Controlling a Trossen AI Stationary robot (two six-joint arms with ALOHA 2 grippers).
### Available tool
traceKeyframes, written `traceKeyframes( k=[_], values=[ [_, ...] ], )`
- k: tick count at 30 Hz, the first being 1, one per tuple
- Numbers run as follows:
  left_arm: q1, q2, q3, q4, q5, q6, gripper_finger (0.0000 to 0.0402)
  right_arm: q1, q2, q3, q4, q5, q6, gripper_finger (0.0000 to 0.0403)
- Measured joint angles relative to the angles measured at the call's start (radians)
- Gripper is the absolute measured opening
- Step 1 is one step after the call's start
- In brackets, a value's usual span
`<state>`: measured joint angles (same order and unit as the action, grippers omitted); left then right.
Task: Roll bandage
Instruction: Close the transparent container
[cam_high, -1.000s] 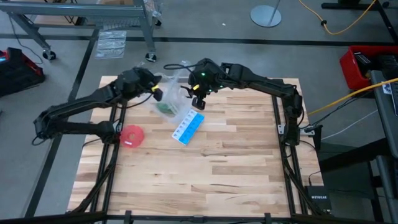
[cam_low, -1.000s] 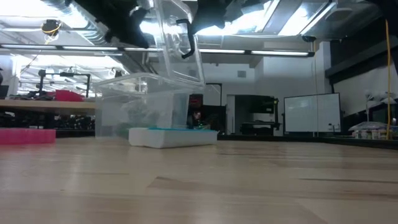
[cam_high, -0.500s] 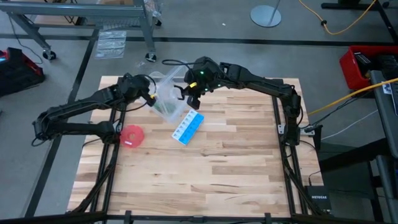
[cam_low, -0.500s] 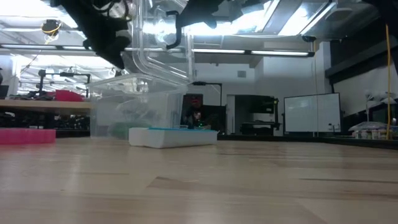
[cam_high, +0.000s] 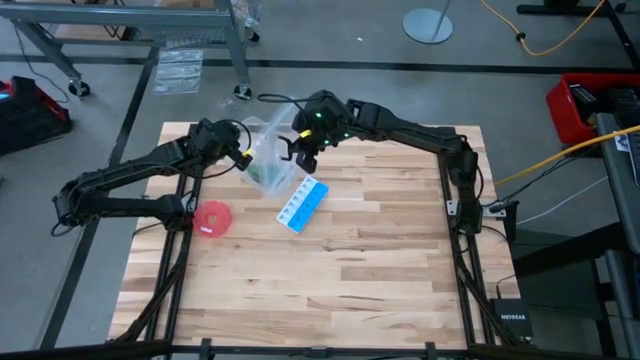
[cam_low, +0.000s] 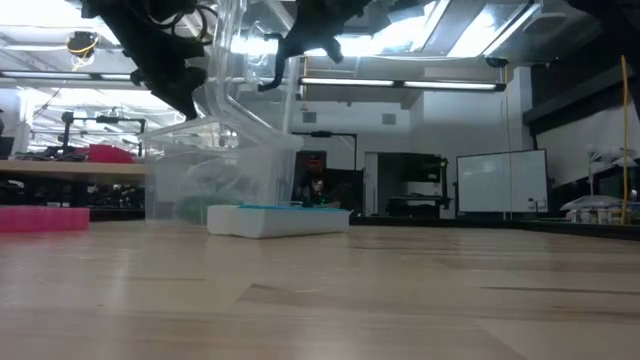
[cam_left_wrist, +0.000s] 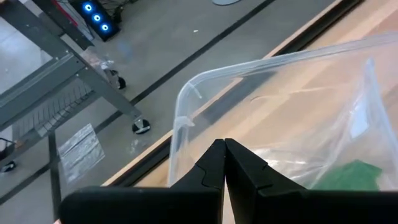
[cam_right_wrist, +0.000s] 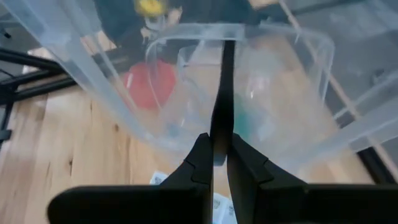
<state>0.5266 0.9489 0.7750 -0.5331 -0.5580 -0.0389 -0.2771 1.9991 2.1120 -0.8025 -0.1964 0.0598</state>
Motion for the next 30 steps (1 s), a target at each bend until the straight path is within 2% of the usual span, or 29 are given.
traceKeyframes(
  k=[4,12,19,30],
  values=[
    [0.0,0.0,0.0,-0.001,0.0,0.022,0.0003,0.002,-0.023,0.016,0.016,0.032,-0.01,0.0027],
    [0.0,0.001,0.0,-0.001,-0.002,0.021,0.0003,0.009,-0.032,0.177,-0.094,0.063,-0.012,0.0027],
    [0.0,0.001,0.0,-0.001,-0.002,0.021,0.0003,0.042,-0.024,0.185,-0.212,0.096,-0.012,0.0027],
    [0.0,0.001,0.0,-0.001,-0.001,0.02,0.0003,0.07,-0.018,0.185,-0.275,0.154,0.051,0.0027]
  ],
)
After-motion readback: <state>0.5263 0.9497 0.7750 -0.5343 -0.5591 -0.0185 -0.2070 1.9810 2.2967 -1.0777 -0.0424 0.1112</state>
